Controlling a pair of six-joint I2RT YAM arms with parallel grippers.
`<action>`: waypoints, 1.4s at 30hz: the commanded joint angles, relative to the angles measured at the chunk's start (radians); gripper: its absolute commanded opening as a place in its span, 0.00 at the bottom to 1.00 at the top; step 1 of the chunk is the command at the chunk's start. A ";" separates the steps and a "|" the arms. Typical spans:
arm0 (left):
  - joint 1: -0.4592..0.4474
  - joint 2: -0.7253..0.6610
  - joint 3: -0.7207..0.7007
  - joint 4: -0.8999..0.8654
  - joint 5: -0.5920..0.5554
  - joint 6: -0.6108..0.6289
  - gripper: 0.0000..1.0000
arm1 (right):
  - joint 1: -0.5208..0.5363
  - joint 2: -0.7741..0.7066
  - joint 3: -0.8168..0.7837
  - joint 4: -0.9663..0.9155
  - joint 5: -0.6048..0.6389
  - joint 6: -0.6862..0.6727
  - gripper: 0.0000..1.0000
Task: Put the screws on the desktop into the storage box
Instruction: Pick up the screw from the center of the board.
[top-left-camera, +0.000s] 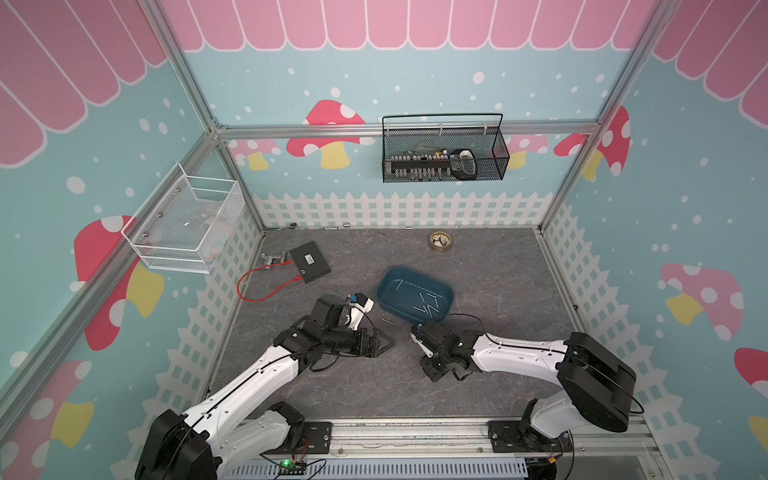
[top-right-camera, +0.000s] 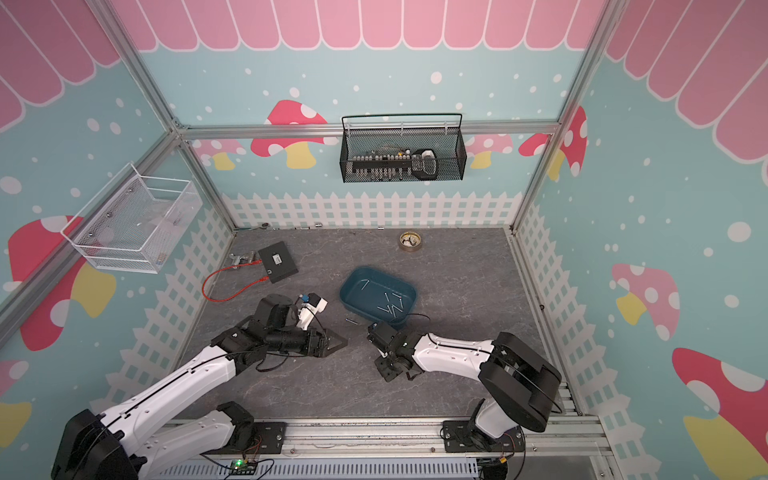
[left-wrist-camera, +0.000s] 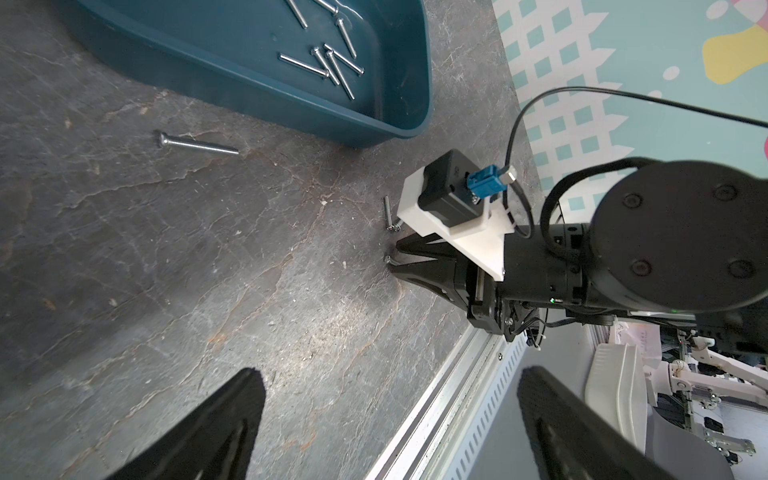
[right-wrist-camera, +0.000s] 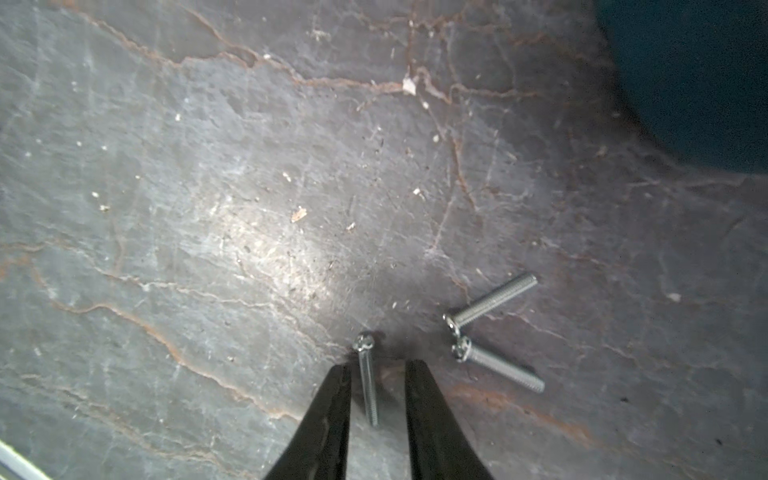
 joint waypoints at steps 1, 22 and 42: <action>-0.007 -0.011 -0.011 0.024 -0.013 -0.002 0.99 | 0.016 0.021 0.027 -0.030 0.033 -0.005 0.26; -0.009 -0.009 -0.015 0.029 -0.024 -0.005 0.99 | 0.072 0.032 0.087 -0.083 0.060 -0.006 0.03; -0.008 0.003 -0.012 0.031 -0.048 -0.018 0.99 | -0.119 -0.039 0.284 -0.048 0.033 -0.180 0.00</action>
